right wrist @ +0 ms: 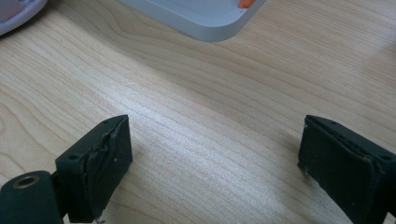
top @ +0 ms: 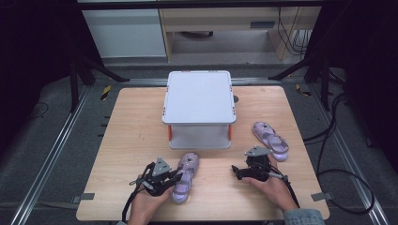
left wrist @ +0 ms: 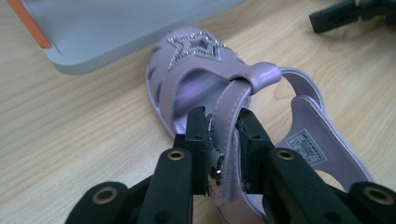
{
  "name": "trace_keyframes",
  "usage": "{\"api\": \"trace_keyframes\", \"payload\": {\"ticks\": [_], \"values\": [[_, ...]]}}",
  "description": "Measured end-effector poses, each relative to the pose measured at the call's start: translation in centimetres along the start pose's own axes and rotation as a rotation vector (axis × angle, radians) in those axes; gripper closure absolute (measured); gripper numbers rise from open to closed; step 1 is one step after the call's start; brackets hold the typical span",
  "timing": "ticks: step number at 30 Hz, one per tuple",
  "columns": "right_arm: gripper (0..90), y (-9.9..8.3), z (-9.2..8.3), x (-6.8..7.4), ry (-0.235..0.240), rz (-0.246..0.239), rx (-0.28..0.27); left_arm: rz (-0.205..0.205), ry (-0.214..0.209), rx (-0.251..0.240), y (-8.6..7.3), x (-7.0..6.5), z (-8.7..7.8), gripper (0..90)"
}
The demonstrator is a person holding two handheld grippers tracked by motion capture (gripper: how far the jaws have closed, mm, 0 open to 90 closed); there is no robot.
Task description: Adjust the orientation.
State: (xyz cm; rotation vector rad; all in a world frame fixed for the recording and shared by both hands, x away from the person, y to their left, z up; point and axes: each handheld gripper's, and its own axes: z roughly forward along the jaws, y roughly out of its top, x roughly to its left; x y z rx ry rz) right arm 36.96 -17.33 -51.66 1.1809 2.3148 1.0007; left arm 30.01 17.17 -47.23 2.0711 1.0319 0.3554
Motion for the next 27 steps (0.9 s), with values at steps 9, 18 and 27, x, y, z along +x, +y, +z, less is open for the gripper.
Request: {"api": "trace_keyframes", "payload": {"ticks": [9, 18, 27], "values": [[26.7, 1.3, -1.8, -0.7, 0.031, 0.016, -0.047, -0.013, 0.020, -0.050, 1.3, 0.6, -0.8, 79.5], [23.9, 1.9, -2.9, -1.6, 0.050, 0.049, -0.054, -0.011, 0.034, -0.084, 2.9, 1.1, -1.6, 79.8], [44.7, 3.5, -4.2, -2.2, 0.053, 0.063, -0.079, -0.021, 0.047, -0.099, 4.5, 2.3, -1.4, 79.8]]}}
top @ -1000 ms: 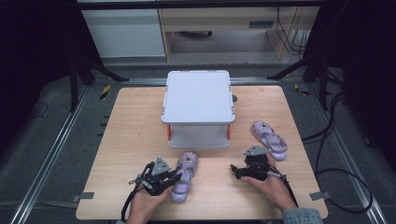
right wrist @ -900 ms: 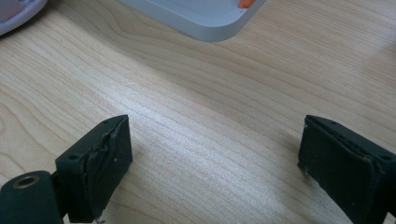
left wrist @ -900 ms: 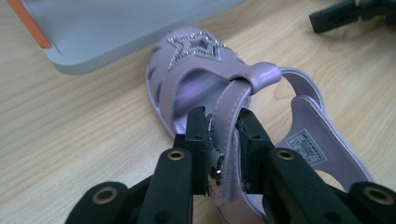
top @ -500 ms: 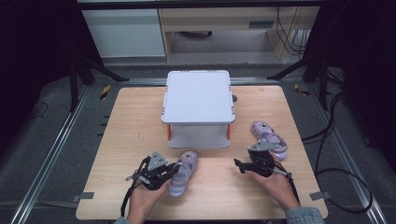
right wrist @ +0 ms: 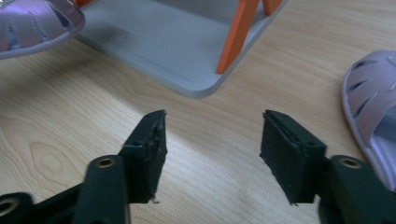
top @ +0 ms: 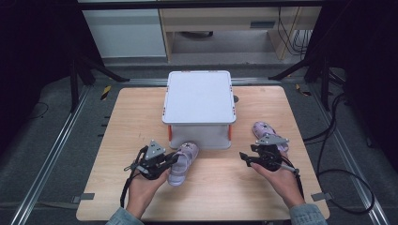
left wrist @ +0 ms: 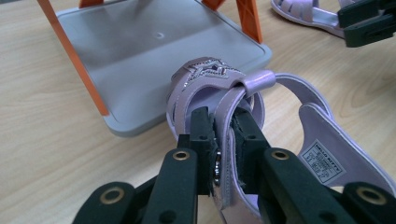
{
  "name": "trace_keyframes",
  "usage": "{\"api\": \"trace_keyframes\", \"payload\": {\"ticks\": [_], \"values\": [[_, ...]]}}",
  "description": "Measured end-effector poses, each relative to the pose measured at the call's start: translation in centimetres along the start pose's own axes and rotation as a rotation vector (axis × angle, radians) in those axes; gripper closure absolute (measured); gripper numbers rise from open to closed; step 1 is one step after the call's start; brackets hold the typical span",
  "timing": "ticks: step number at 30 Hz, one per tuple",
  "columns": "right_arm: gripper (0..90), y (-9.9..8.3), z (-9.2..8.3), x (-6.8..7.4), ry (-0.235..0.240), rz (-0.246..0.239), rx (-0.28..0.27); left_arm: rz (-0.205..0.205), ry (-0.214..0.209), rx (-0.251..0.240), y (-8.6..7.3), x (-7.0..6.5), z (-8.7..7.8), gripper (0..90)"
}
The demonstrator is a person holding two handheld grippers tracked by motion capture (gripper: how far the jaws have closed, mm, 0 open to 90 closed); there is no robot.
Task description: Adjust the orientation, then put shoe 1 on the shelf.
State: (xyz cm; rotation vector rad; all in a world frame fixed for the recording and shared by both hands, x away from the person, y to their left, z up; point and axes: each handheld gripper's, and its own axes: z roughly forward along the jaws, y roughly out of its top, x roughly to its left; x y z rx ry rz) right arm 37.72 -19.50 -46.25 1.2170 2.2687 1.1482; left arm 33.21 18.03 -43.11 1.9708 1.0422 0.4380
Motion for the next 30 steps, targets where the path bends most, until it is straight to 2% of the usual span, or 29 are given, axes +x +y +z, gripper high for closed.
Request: {"api": "trace_keyframes", "payload": {"ticks": [1, 11, 12, 14, 20, 30], "values": [[48.6, 0.4, -0.2, 0.0, -0.003, -0.002, 0.000, -0.006, 0.005, -0.003, 0.3, 0.4, 0.3, 79.9], [64.5, 2.4, -1.4, 0.6, 0.025, -0.016, -0.047, -0.018, 0.051, -0.028, 1.7, 2.0, 1.3, 80.0], [69.4, 3.2, -2.0, 0.9, 0.033, -0.028, -0.063, -0.019, 0.056, -0.029, 1.8, 2.3, 1.5, 80.0], [72.4, 3.9, -2.5, 1.1, 0.039, -0.024, -0.078, -0.029, 0.065, -0.028, 1.8, 2.6, 1.9, 80.0], [77.3, 6.1, -3.4, 1.4, 0.053, -0.046, -0.093, -0.047, 0.085, -0.042, 2.1, 3.5, 3.1, 80.1], [79.9, 9.1, -4.6, 1.7, 0.059, -0.055, -0.138, -0.051, 0.103, -0.053, 2.0, 3.9, 3.9, 80.1]]}}
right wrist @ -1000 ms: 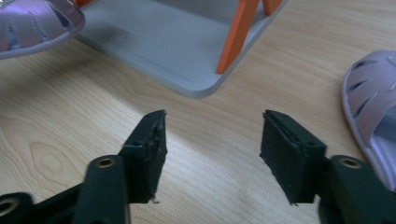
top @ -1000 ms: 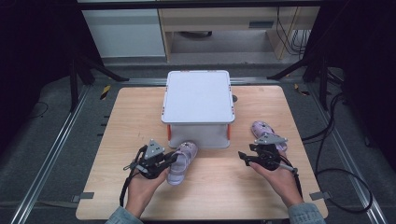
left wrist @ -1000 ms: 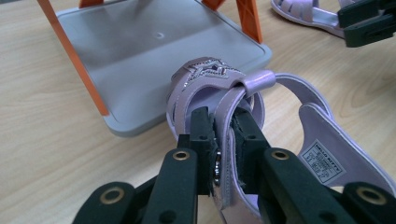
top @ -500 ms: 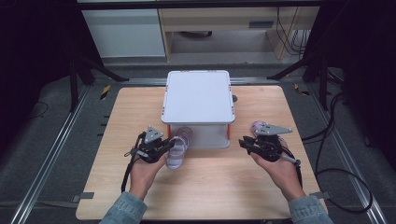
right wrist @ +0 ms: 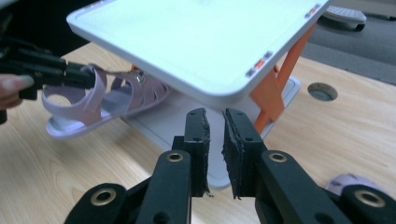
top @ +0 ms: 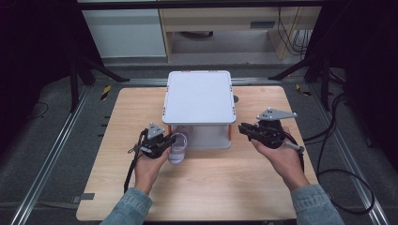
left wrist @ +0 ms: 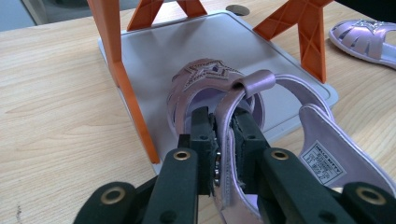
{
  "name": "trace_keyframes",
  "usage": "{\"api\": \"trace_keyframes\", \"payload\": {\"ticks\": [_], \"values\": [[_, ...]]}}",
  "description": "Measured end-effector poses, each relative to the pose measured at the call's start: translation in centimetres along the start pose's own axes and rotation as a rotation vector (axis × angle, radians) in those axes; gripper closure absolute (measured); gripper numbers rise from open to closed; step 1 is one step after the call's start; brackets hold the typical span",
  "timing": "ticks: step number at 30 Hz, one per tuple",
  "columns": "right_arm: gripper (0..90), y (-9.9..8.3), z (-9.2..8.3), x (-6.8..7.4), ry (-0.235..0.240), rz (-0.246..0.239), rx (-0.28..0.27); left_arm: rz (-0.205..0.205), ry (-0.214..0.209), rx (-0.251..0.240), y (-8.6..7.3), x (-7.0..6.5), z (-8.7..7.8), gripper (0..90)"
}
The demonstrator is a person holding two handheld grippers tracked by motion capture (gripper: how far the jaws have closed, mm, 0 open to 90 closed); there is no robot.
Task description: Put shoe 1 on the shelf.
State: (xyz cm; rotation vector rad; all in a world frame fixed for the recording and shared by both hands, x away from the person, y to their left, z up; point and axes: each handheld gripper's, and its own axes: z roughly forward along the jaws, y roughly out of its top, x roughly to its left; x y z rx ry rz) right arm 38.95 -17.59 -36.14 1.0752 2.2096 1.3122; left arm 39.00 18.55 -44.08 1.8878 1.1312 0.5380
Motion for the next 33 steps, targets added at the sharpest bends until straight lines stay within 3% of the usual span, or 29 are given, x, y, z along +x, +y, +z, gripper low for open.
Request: {"api": "trace_keyframes", "payload": {"ticks": [11, 19, 25, 33], "values": [[82.5, 2.4, 1.4, 0.2, 0.021, -0.009, -0.008, 0.003, 0.020, -0.009, -0.4, -0.2, 0.8, 80.2], [83.3, 3.6, 3.7, 0.6, 0.030, -0.021, 0.008, -0.002, 0.050, -0.030, -0.7, -0.6, 1.8, 80.2], [83.3, 4.0, 5.4, 0.6, 0.029, -0.019, 0.024, -0.019, 0.070, -0.044, -0.9, -0.9, 2.6, 80.2], [83.7, 4.3, 6.7, 0.2, 0.016, -0.023, 0.036, -0.011, 0.098, -0.050, -1.4, -1.4, 4.0, 80.2]]}}
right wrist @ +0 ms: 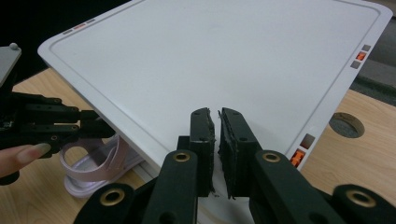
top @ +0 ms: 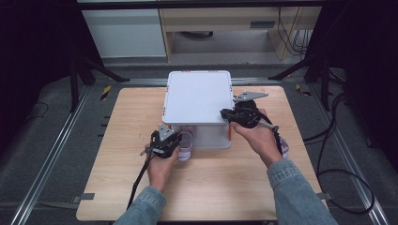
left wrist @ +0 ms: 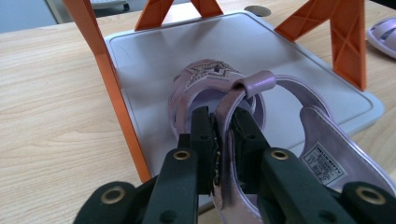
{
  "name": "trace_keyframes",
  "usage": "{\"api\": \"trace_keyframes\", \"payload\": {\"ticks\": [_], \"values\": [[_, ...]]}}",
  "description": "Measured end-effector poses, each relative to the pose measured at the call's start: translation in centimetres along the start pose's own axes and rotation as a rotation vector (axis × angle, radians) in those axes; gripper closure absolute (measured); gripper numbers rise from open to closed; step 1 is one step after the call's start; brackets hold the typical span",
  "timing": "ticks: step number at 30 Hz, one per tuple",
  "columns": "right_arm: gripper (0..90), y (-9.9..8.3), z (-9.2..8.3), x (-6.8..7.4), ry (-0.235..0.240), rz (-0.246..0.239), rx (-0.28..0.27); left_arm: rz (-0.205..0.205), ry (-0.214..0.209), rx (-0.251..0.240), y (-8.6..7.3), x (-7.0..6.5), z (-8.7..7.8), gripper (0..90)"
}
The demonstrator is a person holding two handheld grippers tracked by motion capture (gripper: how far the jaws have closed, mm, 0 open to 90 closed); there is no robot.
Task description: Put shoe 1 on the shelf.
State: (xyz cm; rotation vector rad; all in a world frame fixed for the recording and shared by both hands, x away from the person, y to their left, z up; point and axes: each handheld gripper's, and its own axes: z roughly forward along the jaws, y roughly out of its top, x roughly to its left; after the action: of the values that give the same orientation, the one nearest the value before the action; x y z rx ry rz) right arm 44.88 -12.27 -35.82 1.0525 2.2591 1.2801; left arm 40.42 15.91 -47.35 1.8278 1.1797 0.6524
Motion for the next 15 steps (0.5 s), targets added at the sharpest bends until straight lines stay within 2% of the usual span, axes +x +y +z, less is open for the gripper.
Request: {"api": "trace_keyframes", "payload": {"ticks": [10, 15], "values": [[84.0, 0.2, 0.7, -0.3, -0.008, -0.007, 0.001, -0.027, 0.029, -0.018, -0.7, 0.2, 1.0, 80.2], [83.8, 0.2, 0.7, -0.2, -0.011, -0.014, 0.002, -0.033, 0.025, -0.025, -0.9, 0.1, 1.3, 79.9]]}}
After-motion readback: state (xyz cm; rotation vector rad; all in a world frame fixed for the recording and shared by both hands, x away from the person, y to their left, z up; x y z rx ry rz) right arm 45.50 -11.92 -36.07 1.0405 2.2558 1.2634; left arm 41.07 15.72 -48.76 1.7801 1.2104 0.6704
